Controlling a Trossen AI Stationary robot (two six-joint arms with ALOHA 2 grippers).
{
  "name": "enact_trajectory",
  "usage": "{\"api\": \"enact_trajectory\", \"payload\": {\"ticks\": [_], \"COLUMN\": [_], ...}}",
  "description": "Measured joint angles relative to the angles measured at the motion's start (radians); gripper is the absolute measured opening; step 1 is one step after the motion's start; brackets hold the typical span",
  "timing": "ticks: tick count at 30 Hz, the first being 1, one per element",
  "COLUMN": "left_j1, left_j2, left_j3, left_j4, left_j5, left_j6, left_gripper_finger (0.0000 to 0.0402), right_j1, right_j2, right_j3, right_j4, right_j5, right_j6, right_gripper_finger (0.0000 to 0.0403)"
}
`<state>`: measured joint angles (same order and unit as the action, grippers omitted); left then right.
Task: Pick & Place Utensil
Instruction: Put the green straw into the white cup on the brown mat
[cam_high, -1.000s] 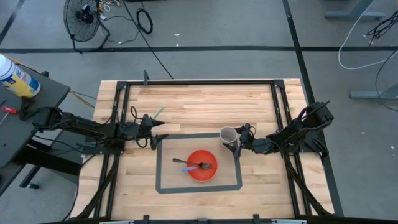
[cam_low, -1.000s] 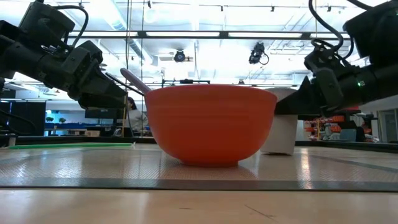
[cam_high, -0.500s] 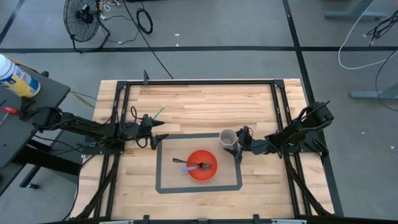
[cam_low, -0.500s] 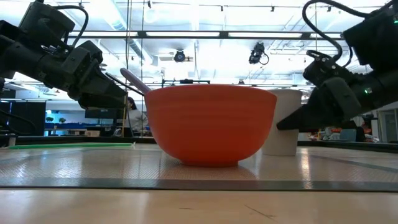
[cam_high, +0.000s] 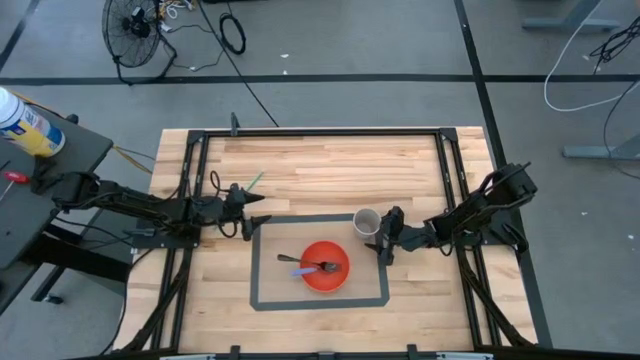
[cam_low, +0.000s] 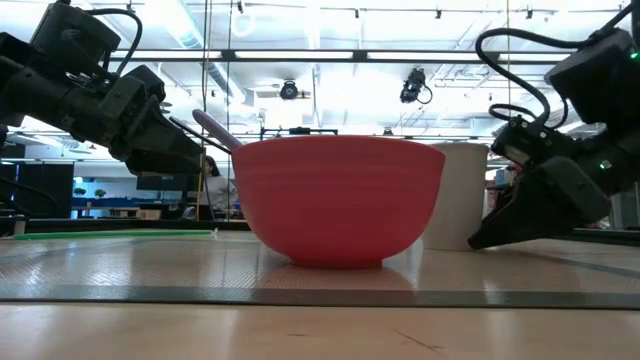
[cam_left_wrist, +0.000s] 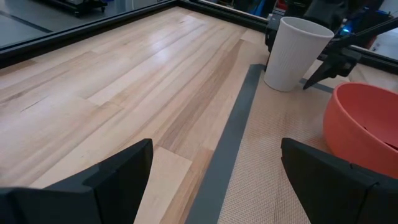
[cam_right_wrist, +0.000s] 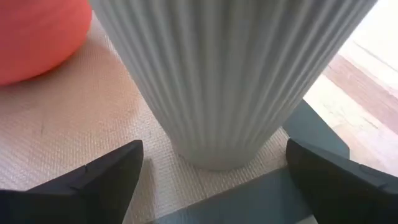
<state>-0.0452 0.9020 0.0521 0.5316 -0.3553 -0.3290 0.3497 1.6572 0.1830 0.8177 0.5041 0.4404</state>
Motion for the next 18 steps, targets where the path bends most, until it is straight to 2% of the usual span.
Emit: {"api": "enact_trajectory", "payload": {"ticks": [6, 11, 18], "left_j1": [0.0, 0.0, 0.026], "left_j2": [0.0, 0.0, 0.0], "left_j3": [0.0, 0.0, 0.0], "left_j4": [-0.006, -0.006, -0.006], "left_j5": [0.0, -0.021, -0.063], "left_j6": [0.001, 0.003, -0.006], "left_gripper_finger": [0.036, 0.036, 0.036], "right_j1": [-0.002, -0.011, -0.013], "right_j2": [-0.08, -0.274, -0.549], "right_j3": [0.004, 0.003, -0.001], "right_j4": [-0.14, -0.391, -0.724], "right_j5": [-0.06, -0.167, -0.264], "right_j6": [0.047, 0.174, 0.325], "right_gripper_finger": [0.04, 0.04, 0.04]}}
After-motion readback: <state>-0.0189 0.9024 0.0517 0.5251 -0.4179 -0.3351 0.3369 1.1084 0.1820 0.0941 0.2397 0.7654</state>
